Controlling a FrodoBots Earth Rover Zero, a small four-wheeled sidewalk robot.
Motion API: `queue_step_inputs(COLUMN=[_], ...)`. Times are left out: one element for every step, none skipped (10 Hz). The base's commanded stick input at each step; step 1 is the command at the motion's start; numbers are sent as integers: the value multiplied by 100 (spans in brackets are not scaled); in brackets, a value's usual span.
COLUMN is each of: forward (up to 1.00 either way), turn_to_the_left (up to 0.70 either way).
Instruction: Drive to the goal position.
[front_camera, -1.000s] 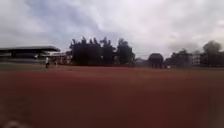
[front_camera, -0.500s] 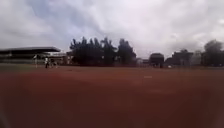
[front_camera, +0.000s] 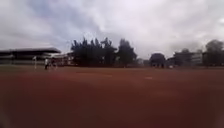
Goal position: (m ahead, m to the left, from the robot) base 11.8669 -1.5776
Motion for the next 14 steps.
queue_step_inputs(forward=[70, 70, 70, 70, 70, 70, 70, 70, 70, 70, 70, 70, 70, 70], turn_to_the_left=[0, 0, 0, 0, 0, 0, 0, 0, 0, 0, -24, -35, -35, -35])
